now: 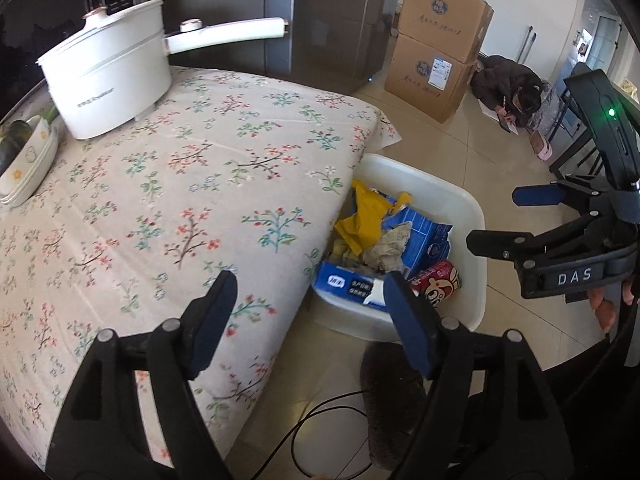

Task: Collect trash

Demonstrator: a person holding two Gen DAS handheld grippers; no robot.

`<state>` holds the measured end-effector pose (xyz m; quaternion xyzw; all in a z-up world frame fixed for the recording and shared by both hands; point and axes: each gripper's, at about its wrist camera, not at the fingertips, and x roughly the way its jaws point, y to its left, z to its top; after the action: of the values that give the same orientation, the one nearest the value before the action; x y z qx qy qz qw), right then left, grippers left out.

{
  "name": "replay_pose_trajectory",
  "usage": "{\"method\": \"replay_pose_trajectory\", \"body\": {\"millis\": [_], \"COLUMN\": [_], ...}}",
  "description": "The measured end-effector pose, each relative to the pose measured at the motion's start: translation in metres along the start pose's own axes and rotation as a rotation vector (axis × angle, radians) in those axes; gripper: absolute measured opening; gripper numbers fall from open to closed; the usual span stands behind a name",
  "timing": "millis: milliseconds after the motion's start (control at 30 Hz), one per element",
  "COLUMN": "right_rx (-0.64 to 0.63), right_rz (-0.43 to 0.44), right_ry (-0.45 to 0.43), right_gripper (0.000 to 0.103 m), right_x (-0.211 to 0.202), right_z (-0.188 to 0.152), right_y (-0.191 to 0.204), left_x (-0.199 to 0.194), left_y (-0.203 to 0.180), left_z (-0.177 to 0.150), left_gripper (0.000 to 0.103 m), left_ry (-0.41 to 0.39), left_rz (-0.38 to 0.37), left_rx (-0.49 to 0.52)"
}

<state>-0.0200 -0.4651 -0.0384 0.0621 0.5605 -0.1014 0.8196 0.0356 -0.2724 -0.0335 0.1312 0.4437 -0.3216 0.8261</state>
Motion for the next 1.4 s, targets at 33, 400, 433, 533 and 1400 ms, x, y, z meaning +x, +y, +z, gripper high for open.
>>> {"method": "replay_pose_trajectory", "body": {"millis": [33,400,433,533,1400], "right_rx": [-0.004,-0.146,-0.162,-0.214,-0.316], "right_rz": [0.004,0.059,0.067,0.096,0.129], "right_ry": [-0.011,-0.2,-0.223,-0.303,-0.442], "right_gripper": [0.095,0.102,0.102,0.103,0.103], "right_x": [-0.003,-0.058,-0.063,-0.08,-0.101], "right_z": [-0.001,-0.031,-0.034,-0.046,-0.059], "right_y": [0.005,0.08,0.087,0.105,0.148], "left_x": [-0.007,-0.088,-0.095,-0.116,-0.15], "left_y": [0.004,0.053,0.055,0.06,0.082], "left_z": [-0.004,-0.074,-0.08,-0.097,-0.135], "left_gripper": [0.082,0.102,0.102,0.102,0.102], "left_ry": [-0.006,-0.043,-0.055,-0.109,-0.202], "left_rz": [0.019,0.324,0.339,0.403,0.478], "left_rx": [-0.01,-0.229,-0.248,-0.303,-0.48]}}
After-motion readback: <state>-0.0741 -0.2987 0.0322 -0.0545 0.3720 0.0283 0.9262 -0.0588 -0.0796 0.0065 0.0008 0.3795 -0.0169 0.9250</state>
